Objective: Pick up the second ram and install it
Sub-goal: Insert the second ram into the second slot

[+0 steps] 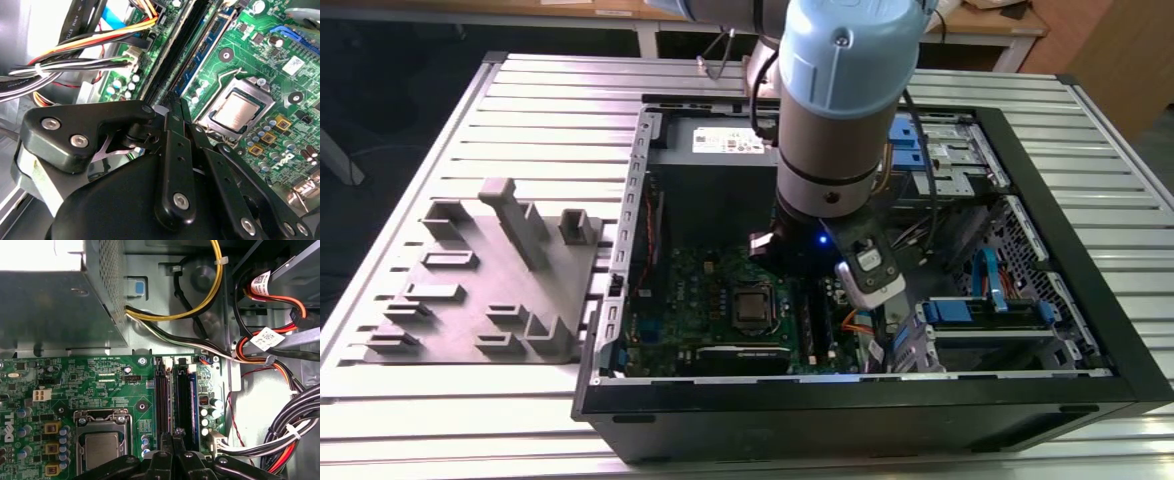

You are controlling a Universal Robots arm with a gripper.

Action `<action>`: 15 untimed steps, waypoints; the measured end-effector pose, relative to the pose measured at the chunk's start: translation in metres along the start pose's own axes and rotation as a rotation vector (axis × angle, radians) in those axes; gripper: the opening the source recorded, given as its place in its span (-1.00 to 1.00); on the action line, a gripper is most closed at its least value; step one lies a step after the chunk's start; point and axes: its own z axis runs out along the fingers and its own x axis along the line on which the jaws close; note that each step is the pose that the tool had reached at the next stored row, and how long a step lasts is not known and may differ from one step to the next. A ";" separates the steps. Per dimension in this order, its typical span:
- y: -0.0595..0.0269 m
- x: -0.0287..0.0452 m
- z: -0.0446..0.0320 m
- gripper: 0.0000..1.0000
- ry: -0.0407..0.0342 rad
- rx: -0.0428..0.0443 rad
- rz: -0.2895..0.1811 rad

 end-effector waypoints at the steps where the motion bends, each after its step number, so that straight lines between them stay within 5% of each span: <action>1: 0.0000 0.0000 0.0001 -0.83 0.0000 0.0001 0.000; 15: 0.0000 0.0002 0.0027 -0.83 -0.0003 -0.0003 0.000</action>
